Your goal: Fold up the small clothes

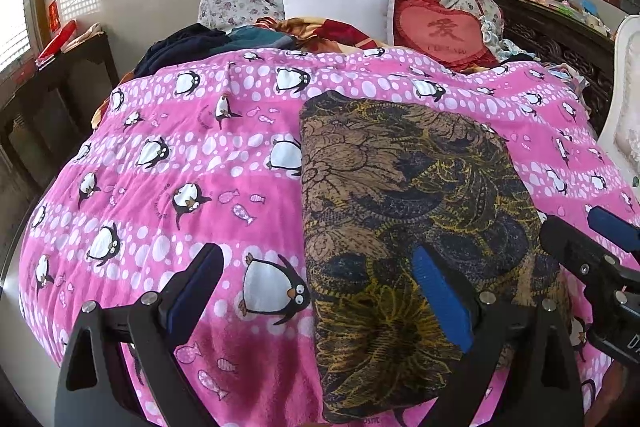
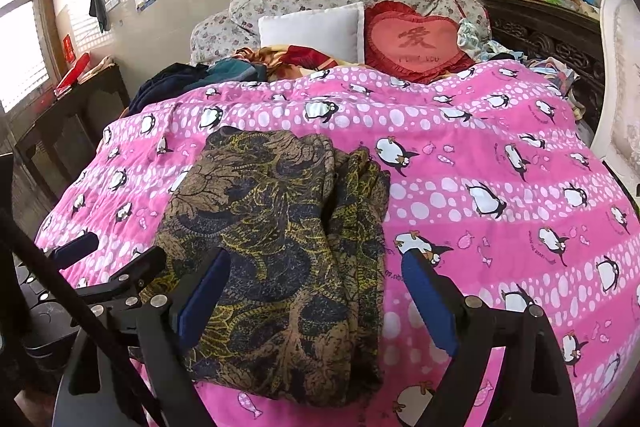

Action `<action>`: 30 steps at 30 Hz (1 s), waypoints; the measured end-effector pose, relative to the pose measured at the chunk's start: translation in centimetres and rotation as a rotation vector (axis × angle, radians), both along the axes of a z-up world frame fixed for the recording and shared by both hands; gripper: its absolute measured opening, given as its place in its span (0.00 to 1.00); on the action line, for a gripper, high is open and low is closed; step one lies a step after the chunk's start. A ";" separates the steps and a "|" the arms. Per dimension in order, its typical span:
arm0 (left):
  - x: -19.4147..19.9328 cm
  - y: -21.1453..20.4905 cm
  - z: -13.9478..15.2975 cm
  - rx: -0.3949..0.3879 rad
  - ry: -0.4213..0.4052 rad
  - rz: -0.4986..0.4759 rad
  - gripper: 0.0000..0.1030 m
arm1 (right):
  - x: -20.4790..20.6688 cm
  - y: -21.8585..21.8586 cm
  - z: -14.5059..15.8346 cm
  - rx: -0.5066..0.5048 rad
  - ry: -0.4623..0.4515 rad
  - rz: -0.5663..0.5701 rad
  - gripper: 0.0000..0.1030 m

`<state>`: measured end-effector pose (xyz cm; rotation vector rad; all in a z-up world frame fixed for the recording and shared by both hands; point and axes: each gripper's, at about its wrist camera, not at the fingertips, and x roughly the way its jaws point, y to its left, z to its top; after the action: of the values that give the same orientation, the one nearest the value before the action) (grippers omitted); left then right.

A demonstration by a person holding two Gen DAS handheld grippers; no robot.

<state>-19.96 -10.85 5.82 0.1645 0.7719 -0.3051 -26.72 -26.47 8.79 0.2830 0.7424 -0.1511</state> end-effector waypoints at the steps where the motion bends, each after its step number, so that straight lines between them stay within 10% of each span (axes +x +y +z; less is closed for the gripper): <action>1: 0.0 -0.1 0.0 0.001 0.001 0.000 0.93 | 0.0 0.1 -0.1 0.001 0.000 0.000 0.88; 30: -0.1 0.2 -0.3 -0.025 -0.005 -0.016 0.93 | 0.4 0.3 -0.8 0.021 0.011 0.015 0.89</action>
<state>-20.03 -10.61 5.55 0.1481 0.7620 -0.3297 -26.33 -26.15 8.03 0.2970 0.7576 -0.1307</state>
